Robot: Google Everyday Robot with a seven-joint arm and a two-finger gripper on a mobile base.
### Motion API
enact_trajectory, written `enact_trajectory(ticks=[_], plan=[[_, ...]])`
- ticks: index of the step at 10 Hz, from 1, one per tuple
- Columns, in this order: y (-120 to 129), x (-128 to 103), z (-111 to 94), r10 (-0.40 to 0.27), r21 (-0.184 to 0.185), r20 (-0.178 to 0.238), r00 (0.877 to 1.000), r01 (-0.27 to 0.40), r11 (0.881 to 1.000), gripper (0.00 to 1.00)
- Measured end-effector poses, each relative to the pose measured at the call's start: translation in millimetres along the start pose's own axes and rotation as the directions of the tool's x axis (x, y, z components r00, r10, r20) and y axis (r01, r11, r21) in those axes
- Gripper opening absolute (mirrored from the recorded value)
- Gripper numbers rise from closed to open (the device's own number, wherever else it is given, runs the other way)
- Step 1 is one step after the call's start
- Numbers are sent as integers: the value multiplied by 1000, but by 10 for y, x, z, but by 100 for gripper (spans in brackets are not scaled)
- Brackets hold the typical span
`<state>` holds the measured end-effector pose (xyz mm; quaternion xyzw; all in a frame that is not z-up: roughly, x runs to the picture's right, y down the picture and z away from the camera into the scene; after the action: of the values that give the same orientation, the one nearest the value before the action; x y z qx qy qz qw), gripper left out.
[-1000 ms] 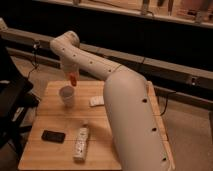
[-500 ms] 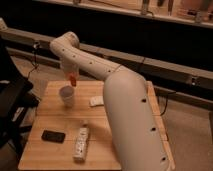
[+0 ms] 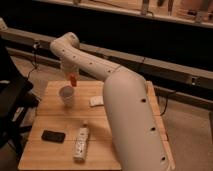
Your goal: Place the pepper in the ceramic cup
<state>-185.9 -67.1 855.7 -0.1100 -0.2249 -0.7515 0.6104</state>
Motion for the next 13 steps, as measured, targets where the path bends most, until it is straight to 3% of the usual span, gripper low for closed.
enact_trajectory(ticks=[1, 3, 6, 7, 9, 13], plan=[[-70, -19, 1, -21, 16, -1, 1000, 21, 1000, 0], [-276, -82, 62, -68, 85, 14, 998, 66, 994, 0], [-377, -193, 130, -87, 158, 29, 996, 81, 984, 0], [-400, -220, 142, -91, 167, 35, 995, 84, 982, 1], [-461, -273, 149, -95, 187, 43, 995, 85, 979, 16], [-524, -422, 138, -93, 201, 71, 993, 77, 977, 59]])
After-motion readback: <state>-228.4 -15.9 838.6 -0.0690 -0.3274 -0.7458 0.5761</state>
